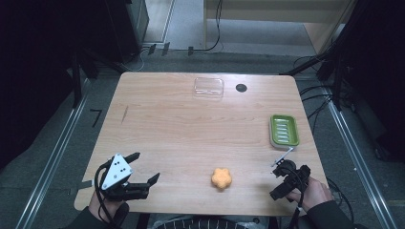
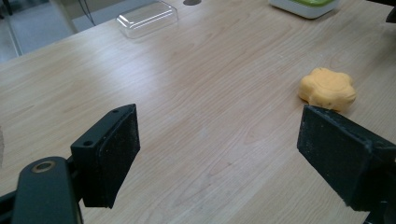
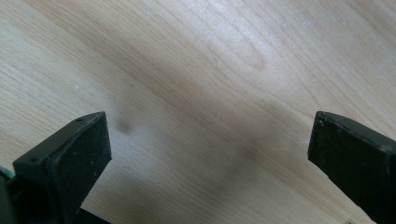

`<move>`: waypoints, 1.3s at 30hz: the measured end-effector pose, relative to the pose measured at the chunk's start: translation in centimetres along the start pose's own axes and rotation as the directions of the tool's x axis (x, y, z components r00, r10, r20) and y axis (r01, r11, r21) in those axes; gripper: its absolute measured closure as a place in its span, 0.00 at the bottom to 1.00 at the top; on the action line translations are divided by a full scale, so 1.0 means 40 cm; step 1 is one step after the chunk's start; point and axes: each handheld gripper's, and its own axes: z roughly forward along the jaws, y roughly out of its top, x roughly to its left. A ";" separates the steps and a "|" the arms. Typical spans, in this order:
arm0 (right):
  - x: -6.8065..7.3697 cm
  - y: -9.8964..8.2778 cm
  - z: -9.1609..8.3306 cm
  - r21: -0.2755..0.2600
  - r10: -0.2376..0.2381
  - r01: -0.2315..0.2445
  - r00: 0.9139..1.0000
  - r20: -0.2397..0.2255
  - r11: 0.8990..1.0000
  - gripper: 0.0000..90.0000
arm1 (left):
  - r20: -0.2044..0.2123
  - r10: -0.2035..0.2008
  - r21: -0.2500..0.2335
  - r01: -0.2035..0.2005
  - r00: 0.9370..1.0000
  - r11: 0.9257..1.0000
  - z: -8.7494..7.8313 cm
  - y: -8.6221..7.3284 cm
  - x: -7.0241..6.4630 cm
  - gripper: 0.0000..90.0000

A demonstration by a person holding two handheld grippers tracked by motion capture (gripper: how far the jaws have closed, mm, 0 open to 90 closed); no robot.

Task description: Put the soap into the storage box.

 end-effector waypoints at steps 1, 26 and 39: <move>0.000 0.000 0.000 0.000 0.000 0.000 1.000 0.000 1.000 0.00 | 0.001 0.000 -0.001 0.000 1.000 1.000 0.000 0.000 0.000 0.15; 0.047 0.044 -0.017 -0.083 -0.142 0.140 0.990 -0.012 0.987 0.00 | -0.017 -0.015 0.004 0.015 1.000 1.000 -0.009 -0.005 0.002 0.15; 0.094 0.086 -0.025 -0.105 -0.237 0.229 0.969 -0.071 0.968 0.00 | -0.025 -0.034 -0.001 0.034 0.999 0.999 -0.025 -0.020 0.012 0.15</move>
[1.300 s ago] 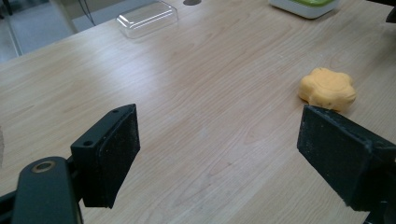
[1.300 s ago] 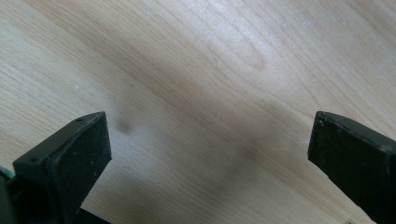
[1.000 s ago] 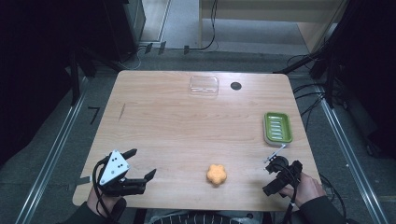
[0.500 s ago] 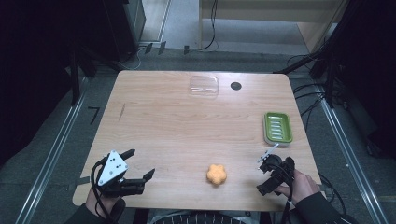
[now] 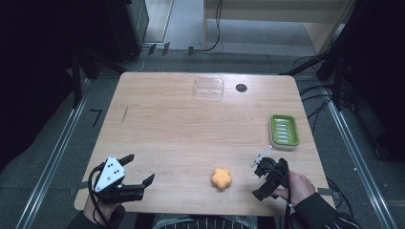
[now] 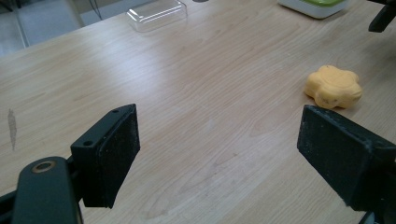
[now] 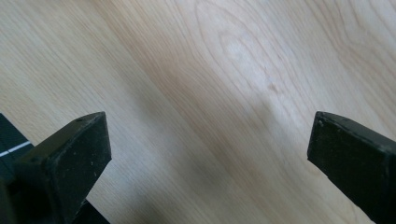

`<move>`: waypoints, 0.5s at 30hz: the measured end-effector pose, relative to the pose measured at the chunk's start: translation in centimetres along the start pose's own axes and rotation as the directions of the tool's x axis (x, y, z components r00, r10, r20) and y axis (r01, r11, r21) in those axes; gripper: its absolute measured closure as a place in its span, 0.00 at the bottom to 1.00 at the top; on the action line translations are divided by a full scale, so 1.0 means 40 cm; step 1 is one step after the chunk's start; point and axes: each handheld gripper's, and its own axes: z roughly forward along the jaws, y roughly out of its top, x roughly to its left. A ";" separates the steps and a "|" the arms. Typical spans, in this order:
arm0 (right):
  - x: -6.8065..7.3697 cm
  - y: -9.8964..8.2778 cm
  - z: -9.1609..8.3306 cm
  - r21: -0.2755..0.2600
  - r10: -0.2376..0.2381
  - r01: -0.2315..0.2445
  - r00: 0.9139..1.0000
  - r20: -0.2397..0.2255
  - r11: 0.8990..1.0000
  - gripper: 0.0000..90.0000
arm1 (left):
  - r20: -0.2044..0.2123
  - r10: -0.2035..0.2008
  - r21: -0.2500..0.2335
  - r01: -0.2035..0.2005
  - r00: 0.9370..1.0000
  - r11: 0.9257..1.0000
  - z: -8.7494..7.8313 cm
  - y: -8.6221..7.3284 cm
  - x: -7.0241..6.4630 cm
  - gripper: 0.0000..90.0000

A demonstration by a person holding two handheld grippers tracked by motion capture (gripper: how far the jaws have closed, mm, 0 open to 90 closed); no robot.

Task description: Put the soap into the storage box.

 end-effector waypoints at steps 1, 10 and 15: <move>0.002 0.003 -0.001 0.001 -0.002 0.002 1.000 0.002 1.000 0.00 | -0.001 -0.004 -0.002 0.004 1.000 1.000 0.000 0.000 0.000 0.15; 0.025 0.025 -0.012 -0.010 -0.058 0.058 0.998 -0.009 0.998 0.00 | 0.002 0.001 -0.004 -0.001 1.000 1.000 -0.003 0.001 -0.005 0.15; 0.039 0.037 -0.010 -0.014 -0.070 0.070 0.997 -0.030 0.997 0.00 | 0.003 0.004 -0.001 -0.004 1.000 1.000 0.001 0.004 -0.006 0.15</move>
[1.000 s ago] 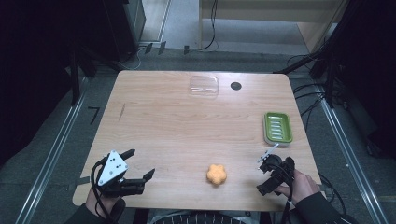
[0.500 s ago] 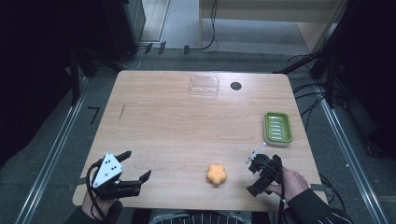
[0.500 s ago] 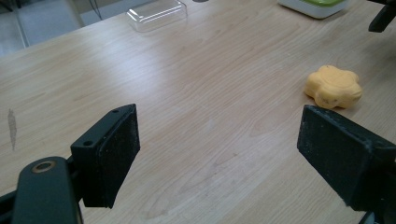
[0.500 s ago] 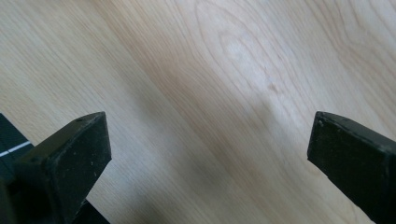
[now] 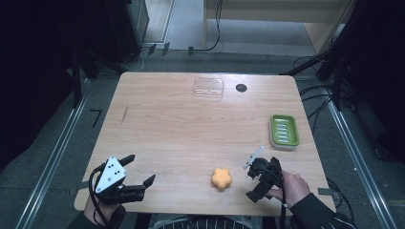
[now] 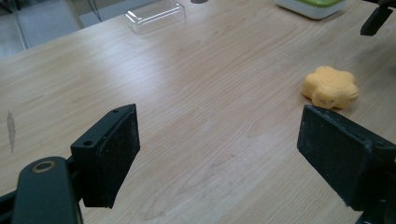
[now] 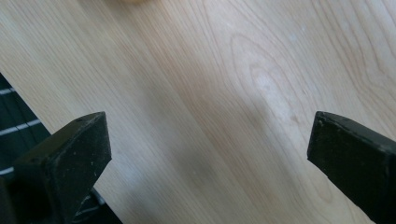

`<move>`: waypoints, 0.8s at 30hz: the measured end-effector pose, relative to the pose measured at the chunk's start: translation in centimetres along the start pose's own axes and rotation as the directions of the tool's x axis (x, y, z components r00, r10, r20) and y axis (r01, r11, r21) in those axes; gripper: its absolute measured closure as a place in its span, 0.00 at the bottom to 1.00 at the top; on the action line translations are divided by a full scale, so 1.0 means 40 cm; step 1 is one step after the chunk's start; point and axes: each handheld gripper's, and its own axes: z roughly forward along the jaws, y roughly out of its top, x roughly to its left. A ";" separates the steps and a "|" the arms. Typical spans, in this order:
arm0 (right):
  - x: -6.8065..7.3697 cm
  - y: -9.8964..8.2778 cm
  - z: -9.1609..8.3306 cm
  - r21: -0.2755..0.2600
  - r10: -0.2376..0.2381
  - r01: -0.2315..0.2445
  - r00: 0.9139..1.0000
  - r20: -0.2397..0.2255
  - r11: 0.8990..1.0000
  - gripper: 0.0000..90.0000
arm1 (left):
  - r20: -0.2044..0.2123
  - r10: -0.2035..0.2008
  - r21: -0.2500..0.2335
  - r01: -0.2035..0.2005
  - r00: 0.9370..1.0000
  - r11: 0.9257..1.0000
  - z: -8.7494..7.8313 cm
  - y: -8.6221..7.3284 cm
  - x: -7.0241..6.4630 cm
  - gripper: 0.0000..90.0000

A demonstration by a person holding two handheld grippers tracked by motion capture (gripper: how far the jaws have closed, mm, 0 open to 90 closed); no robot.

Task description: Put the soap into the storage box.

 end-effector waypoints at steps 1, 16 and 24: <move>0.006 0.010 0.001 -0.002 -0.009 0.009 1.000 -0.005 1.000 0.00 | 0.003 0.000 0.002 0.000 1.000 1.000 0.001 0.000 0.000 0.15; 0.052 0.098 0.009 -0.002 -0.070 0.070 0.997 -0.011 0.998 0.00 | 0.006 0.001 -0.005 -0.001 1.000 1.000 0.007 0.003 0.002 0.15; 0.074 0.135 0.026 0.032 -0.104 0.105 0.994 -0.016 0.994 0.00 | 0.012 0.001 -0.009 -0.001 1.000 1.000 0.006 0.000 0.006 0.15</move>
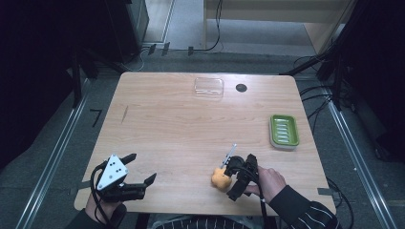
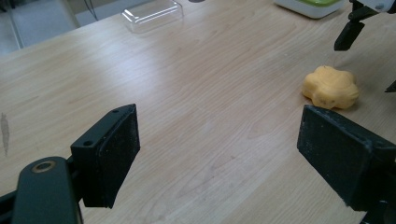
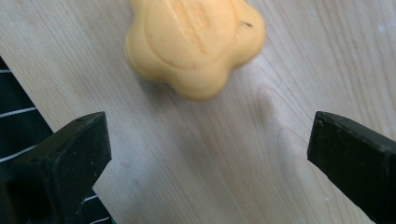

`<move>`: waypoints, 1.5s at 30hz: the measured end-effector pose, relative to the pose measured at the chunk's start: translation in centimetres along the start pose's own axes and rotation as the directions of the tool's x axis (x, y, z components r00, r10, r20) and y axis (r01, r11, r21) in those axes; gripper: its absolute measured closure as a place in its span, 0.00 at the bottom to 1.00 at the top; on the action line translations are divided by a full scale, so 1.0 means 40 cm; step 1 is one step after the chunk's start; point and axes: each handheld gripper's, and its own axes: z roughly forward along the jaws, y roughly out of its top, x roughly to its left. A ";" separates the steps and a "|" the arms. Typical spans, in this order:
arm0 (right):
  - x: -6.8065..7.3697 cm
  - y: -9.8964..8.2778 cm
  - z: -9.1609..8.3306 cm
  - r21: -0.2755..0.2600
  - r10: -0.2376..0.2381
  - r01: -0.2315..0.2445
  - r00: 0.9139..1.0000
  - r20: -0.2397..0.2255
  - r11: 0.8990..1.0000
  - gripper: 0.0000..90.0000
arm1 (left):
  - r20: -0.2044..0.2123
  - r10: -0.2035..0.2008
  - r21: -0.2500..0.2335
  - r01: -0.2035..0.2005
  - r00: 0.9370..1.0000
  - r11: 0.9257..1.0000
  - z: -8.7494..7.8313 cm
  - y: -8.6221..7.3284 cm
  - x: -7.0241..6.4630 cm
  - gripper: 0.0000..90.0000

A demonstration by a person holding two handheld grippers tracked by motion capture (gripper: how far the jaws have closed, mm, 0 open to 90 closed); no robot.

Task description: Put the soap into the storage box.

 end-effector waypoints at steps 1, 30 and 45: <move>0.001 0.005 0.001 0.001 -0.001 0.001 1.000 0.000 1.000 0.00 | -0.004 -0.002 -0.005 0.002 1.000 1.000 -0.002 0.000 -0.001 0.15; 0.018 0.099 0.041 0.052 -0.105 0.105 0.994 0.000 0.993 0.00 | -0.002 0.004 -0.001 -0.004 1.000 1.000 0.001 0.001 -0.003 0.15; 0.010 0.121 0.067 0.090 -0.112 0.114 0.993 -0.018 0.989 0.05 | -0.006 0.003 -0.003 -0.003 1.000 1.000 -0.001 0.000 -0.002 0.15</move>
